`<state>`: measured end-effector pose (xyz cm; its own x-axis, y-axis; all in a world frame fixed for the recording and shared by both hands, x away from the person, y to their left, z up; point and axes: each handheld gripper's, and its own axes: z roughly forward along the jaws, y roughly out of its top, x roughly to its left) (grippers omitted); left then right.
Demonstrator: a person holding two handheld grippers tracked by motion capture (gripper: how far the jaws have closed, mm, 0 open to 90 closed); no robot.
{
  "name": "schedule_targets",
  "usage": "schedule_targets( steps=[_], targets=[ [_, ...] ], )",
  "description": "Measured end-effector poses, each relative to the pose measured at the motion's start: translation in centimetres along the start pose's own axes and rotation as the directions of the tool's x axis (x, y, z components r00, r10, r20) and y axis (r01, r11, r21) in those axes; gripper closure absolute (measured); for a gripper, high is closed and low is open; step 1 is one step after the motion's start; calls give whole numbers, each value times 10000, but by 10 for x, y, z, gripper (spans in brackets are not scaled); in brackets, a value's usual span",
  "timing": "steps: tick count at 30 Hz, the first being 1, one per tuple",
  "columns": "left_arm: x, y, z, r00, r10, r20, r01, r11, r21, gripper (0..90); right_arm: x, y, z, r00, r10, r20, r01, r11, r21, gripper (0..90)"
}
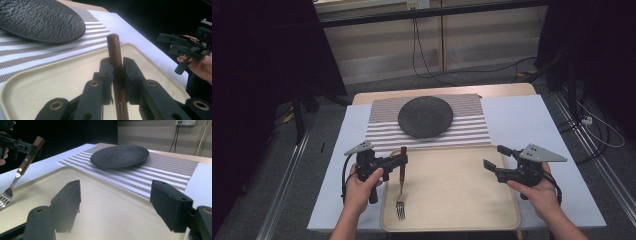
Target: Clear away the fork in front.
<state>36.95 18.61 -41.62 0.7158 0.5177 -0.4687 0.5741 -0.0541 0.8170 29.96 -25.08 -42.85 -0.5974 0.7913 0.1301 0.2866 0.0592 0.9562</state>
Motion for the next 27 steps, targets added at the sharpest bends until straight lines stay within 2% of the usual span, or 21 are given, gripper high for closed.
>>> schedule_targets(
  steps=[8, 13, 18, 27],
  targets=[
    [11, -12, 3, 9996, -196, -217, 191, 9996, -223, 767, 0, -2, 1, 9999, 103, -61, -103, 9999, -61, 246],
    [19, -18, 3, 9987, -156, -483, 144, 9996, -250, 747, -1, -2, 0, 9999, 112, -18, -112, 9998, -141, 244],
    [27, -23, 5, 9963, -165, -846, 158, 9998, -82, 718, -3, -2, -2, 9998, 176, 65, -175, 9997, -185, 238],
    [33, -27, 7, 9940, -138, -1082, 148, 9999, 80, 674, -6, -4, -2, 9998, 205, 88, -203, 9996, -171, 234]
  ],
)
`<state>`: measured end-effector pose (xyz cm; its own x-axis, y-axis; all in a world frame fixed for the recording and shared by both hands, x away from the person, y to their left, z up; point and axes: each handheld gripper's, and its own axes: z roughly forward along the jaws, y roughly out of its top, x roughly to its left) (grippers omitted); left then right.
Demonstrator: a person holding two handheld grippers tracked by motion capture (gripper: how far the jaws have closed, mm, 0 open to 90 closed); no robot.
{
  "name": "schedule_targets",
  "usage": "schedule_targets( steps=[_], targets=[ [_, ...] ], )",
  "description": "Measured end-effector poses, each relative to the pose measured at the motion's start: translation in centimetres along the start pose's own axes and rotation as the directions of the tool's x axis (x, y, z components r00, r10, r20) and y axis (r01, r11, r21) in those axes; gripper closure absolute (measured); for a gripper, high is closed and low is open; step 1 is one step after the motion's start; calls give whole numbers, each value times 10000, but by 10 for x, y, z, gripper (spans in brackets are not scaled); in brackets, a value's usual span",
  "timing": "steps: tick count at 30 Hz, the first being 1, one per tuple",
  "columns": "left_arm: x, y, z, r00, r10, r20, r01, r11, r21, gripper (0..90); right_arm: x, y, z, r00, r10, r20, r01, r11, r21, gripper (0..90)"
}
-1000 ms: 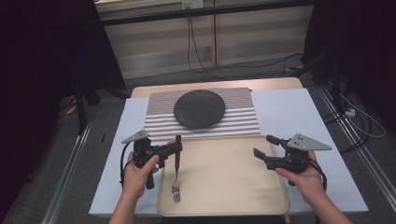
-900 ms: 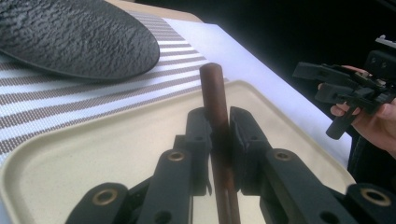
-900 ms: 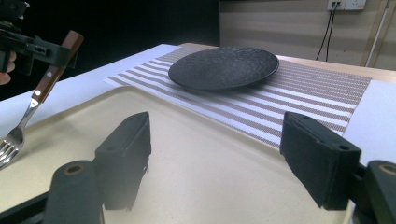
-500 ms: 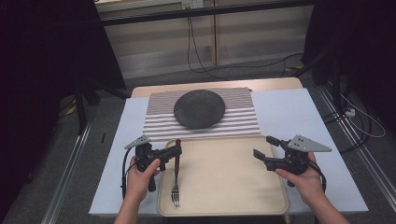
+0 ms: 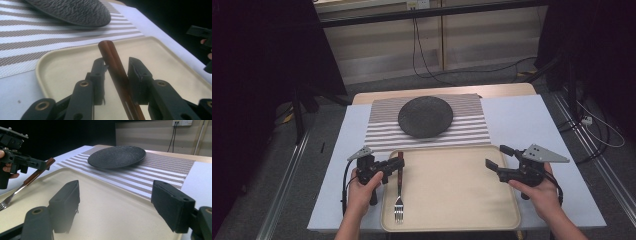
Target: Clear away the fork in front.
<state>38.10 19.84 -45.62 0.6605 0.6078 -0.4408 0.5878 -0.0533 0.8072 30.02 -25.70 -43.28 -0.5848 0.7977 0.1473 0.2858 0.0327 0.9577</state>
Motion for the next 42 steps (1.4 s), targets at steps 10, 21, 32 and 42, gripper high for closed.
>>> schedule_targets(
  steps=[10, 21, 32, 42],
  targets=[
    [3, -1, 1, 9994, 58, -328, -58, 10000, 12, 664, -1, -3, -2, 10000, -11, 41, 10, 9999, 103, 233],
    [6, -3, -1, 9985, 20, -543, -20, 10000, 17, 644, 1, -4, -2, 10000, -54, 2, 54, 9998, 178, 233],
    [4, -3, -2, 9971, 205, -737, -208, 9998, -31, 619, 1, -6, -2, 9999, -107, 15, 106, 9996, 280, 232],
    [-7, 0, -14, 9904, 870, -1070, -884, 9960, -88, 356, 4, -9, -4, 9999, -130, -58, 133, 9990, 431, 227]
  ],
)
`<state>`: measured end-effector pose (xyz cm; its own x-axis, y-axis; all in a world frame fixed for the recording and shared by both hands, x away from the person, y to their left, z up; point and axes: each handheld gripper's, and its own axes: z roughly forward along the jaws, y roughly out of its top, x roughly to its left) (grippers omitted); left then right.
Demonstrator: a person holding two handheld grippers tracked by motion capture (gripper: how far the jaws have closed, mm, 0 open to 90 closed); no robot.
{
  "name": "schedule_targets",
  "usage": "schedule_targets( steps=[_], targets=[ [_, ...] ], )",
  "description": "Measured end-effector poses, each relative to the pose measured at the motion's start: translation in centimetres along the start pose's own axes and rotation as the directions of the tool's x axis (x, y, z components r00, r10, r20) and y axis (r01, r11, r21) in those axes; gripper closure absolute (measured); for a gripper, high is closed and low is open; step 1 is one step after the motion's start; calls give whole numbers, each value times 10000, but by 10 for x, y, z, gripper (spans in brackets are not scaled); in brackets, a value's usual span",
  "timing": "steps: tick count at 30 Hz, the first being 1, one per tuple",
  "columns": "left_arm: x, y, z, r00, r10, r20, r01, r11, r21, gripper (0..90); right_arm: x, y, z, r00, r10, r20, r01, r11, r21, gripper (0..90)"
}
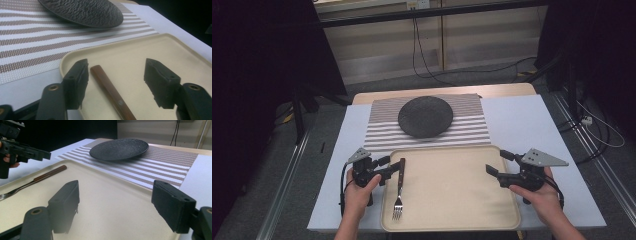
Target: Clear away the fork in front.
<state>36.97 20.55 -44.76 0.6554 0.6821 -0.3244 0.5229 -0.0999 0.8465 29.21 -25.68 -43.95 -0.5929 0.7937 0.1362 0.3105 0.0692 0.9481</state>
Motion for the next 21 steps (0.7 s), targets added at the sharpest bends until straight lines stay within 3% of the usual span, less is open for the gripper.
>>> schedule_targets(
  steps=[2, 7, 13, 21],
  targets=[
    [-2, 0, -3, 9998, 117, -166, -115, 9999, 72, 287, 1, 0, -1, 10000, 78, -29, -78, 10000, 21, 225],
    [-6, 1, -11, 9994, 299, -188, -299, 9996, 4, 225, 3, 1, -7, 10000, 18, -10, -18, 10000, 26, 220],
    [-11, 3, -16, 9966, 798, -195, -797, 9968, 52, 189, 0, -1, -13, 9998, 174, 78, -175, 9998, 126, 207],
    [-8, 4, -22, 9967, 730, -345, -733, 9973, -84, 144, -1, 0, -12, 9998, 194, 89, -195, 9997, 169, 195]
  ],
)
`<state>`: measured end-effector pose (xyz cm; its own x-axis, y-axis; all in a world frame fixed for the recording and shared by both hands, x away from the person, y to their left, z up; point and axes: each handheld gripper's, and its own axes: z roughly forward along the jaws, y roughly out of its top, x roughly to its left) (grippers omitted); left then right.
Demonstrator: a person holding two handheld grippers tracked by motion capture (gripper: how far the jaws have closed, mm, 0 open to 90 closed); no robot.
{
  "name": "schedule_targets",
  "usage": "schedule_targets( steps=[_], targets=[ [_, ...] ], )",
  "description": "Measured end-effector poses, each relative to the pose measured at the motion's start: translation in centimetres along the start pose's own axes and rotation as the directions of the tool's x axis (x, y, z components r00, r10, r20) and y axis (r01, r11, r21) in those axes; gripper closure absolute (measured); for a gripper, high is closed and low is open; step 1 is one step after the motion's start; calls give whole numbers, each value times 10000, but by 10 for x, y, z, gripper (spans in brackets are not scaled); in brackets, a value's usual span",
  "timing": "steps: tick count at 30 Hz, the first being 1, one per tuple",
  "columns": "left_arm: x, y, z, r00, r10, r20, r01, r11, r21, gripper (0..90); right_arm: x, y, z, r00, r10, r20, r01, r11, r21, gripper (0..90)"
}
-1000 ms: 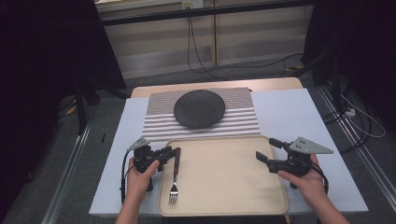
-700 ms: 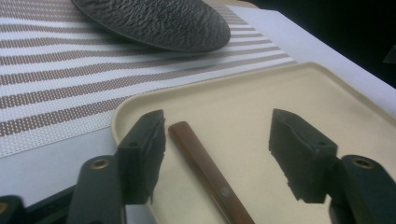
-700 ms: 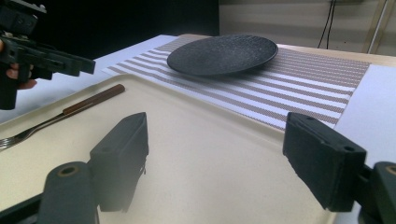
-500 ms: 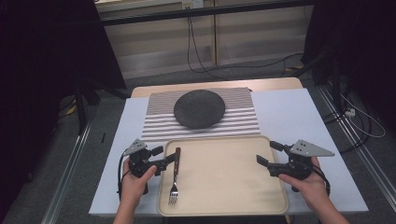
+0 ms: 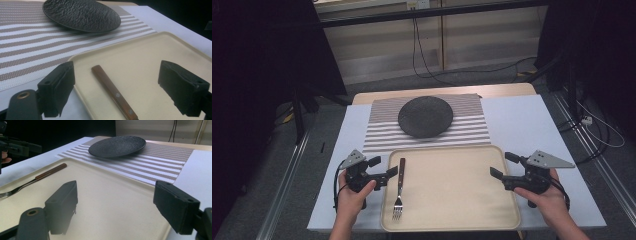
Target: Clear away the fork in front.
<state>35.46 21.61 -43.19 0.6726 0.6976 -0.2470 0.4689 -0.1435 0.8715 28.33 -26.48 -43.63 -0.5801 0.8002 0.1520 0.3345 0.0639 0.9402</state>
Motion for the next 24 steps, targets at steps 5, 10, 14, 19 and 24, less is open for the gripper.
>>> schedule_targets(
  steps=[5, 10, 14, 19, 24],
  targets=[
    [1, 0, -5, 9999, 117, -41, -117, 9999, 15, 125, -1, -3, -4, 10000, 33, -17, -33, 9999, 148, 185],
    [3, -1, -11, 9997, 185, -140, -186, 9998, -66, 106, -3, -6, -11, 10000, -56, 67, 54, 9996, 276, 180],
    [5, -3, -14, 9992, 352, -209, -353, 9994, -52, 105, -6, -7, -17, 9998, -24, 217, 17, 9995, 301, 177],
    [6, -4, -18, 9982, 559, -212, -555, 9983, 184, 102, -8, -9, -22, 9996, -60, 276, 51, 9995, 296, 176],
    [6, -7, -21, 9976, 665, -198, -662, 9976, 183, 96, -10, -13, -24, 9994, -13, 337, 4, 9996, 280, 175]
  ],
)
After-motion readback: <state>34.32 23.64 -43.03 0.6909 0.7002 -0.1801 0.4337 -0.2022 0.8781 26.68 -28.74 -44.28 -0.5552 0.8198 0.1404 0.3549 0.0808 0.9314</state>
